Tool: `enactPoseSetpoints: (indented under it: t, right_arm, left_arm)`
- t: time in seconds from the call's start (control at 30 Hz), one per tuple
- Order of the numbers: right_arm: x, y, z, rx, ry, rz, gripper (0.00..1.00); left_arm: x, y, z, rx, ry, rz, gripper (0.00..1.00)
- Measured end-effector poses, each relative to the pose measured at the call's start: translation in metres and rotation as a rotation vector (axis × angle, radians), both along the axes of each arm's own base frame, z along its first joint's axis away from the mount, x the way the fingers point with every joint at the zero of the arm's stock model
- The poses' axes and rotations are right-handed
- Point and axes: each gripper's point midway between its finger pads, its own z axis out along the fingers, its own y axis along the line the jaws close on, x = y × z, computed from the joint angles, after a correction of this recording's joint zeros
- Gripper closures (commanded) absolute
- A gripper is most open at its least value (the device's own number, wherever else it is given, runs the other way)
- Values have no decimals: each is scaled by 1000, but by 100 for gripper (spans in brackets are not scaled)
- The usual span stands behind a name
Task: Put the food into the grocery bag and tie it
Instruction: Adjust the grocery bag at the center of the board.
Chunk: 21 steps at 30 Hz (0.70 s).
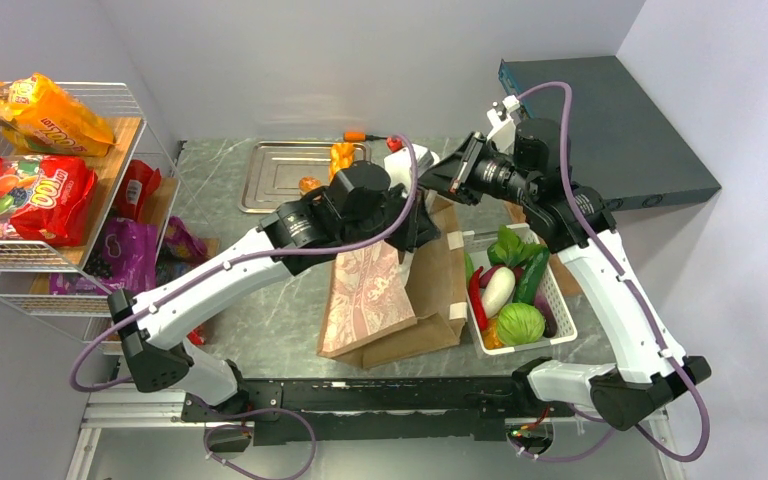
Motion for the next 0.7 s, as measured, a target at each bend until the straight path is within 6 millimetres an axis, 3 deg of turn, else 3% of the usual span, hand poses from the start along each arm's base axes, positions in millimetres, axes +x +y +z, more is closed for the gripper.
enactPoseSetpoints:
  t: [0.07,0.23,0.47,0.7]
  right_arm:
    - [0,0,0,1,0,-1,49]
    - [-1,-4,2,-17,-25,-14,4]
    - [-11,-25,3,-118,-91,-53,0]
    - [-19,-52,-24,-277,-65,-115,0]
  left_arm:
    - [0,2,1,-4,1,7,100]
    - [4,17,1,1,-8,73,100]
    - [7,55,-1,-33,2,183,100]
    - [14,88,-11,-111,73,249,100]
